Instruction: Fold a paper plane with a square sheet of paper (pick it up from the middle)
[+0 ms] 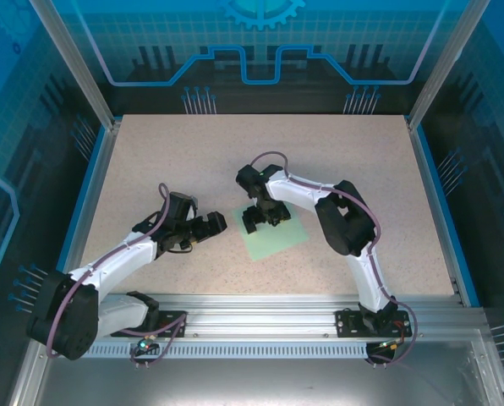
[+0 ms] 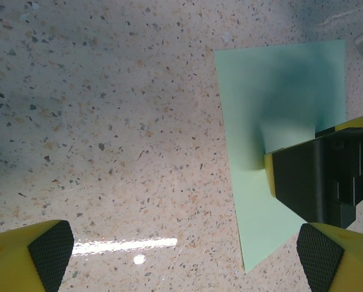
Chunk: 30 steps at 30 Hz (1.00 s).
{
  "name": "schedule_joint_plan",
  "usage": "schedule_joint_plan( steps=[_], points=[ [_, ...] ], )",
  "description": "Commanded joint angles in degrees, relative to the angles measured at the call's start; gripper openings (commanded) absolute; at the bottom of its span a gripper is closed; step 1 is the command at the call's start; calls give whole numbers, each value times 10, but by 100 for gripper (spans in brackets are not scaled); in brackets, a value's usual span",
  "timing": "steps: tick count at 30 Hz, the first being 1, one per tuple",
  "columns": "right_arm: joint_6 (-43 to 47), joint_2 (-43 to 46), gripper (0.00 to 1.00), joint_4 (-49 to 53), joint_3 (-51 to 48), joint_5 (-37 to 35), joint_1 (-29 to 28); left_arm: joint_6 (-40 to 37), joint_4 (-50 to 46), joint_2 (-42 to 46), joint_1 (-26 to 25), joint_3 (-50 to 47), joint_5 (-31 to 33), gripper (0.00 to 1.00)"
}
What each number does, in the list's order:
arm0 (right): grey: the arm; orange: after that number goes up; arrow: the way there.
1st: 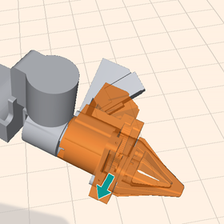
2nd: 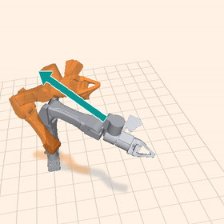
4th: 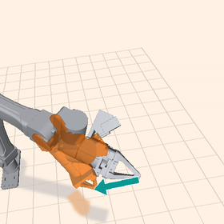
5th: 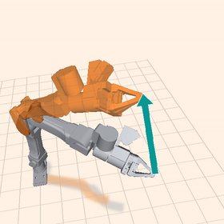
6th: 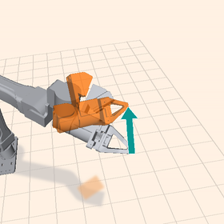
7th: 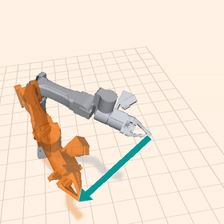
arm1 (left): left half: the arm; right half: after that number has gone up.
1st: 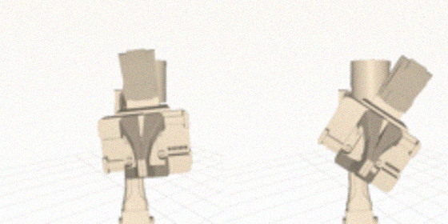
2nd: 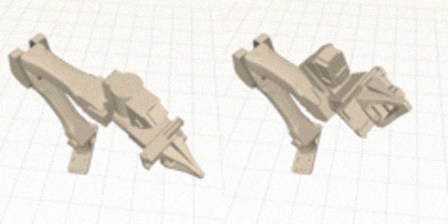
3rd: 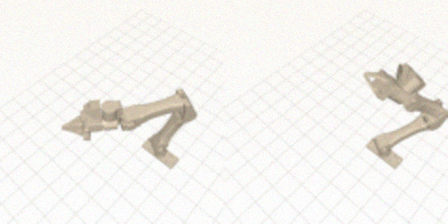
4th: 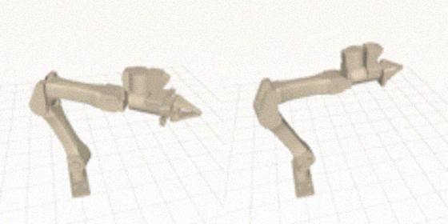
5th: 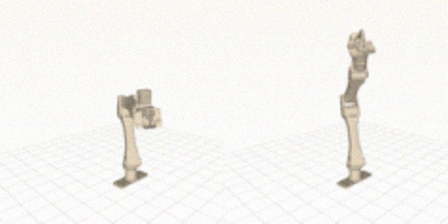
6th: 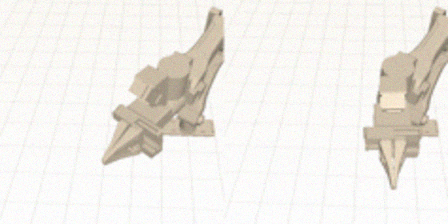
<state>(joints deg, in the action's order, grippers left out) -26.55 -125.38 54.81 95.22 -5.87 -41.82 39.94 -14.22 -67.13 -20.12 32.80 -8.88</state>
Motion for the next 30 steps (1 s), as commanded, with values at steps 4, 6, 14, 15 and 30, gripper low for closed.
schedule_joint_plan(
  steps=[4,6,14,15,30],
  points=[
    [2,-31,80,-4,-24,26,6,-15,-5,4,-5,1,-9,98],
    [2,-31,80,-2,-22,26,5,-16,-6,4,-5,1,-9,99],
    [8,-21,70,10,-9,19,5,-15,-6,4,-5,1,-8,98],
    [9,-20,70,13,-6,17,5,-15,-6,4,-5,1,-8,98],
    [11,27,40,12,-4,28,8,-17,-12,3,-5,3,-6,99]
  ],
)
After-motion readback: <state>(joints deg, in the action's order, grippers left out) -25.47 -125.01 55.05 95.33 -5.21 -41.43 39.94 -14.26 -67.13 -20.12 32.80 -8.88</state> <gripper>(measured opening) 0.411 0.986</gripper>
